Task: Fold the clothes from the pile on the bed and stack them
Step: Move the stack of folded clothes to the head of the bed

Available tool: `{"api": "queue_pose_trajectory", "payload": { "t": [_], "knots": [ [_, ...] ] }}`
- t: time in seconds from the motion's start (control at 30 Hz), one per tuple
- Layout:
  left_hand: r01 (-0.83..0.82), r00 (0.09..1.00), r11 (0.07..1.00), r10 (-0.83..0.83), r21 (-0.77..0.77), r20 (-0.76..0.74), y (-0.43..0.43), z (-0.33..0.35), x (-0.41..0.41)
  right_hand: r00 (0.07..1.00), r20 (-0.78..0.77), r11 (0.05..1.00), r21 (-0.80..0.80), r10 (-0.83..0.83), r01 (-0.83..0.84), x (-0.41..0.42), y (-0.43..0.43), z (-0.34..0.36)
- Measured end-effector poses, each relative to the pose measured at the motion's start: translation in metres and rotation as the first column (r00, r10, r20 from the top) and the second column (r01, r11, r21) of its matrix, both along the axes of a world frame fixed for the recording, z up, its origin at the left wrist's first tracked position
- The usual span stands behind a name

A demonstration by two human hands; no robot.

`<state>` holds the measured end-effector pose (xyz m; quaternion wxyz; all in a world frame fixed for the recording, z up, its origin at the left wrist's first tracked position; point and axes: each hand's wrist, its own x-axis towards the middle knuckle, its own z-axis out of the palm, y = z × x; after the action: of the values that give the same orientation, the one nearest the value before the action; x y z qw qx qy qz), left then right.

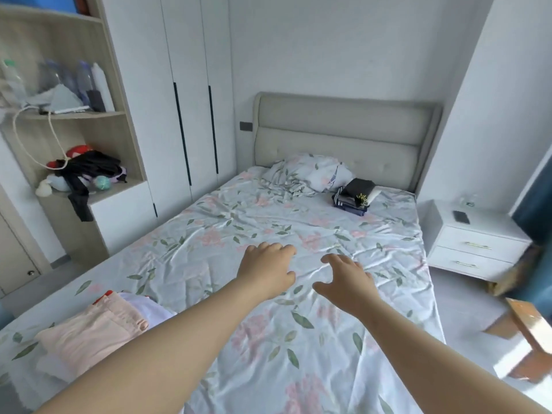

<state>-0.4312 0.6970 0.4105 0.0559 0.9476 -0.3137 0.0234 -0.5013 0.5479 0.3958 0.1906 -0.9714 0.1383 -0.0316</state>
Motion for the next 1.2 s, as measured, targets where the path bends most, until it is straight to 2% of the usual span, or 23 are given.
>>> {"api": "queue_pose_trajectory", "payload": {
  "t": [0.3,0.53,0.67,0.97,1.2],
  "knots": [
    [0.056,0.998,0.998,-0.056,-0.015,-0.002,-0.185,-0.007,-0.063,0.995,0.020,0.994,-0.042,-0.102,0.103,-0.073,-0.179,0.000],
    [0.014,1.000,1.000,-0.013,0.024,-0.029,-0.303,-0.023,-0.108,0.998,-0.041,0.997,-0.068,-0.050,0.047,-0.118,-0.298,-0.004],
    [0.023,0.999,0.999,-0.022,0.026,-0.030,-0.337,-0.027,-0.127,0.999,-0.033,0.998,-0.054,-0.026,0.024,-0.129,-0.328,-0.004],
    [-0.011,0.999,0.998,0.014,0.066,-0.043,-0.356,-0.048,-0.136,0.996,-0.083,1.000,0.011,-0.017,0.018,-0.138,-0.356,-0.031],
    [-0.030,0.998,0.996,0.035,0.087,-0.049,-0.427,-0.069,-0.095,0.992,-0.122,0.998,0.058,0.001,0.007,-0.093,-0.425,-0.065]
  ]
}}
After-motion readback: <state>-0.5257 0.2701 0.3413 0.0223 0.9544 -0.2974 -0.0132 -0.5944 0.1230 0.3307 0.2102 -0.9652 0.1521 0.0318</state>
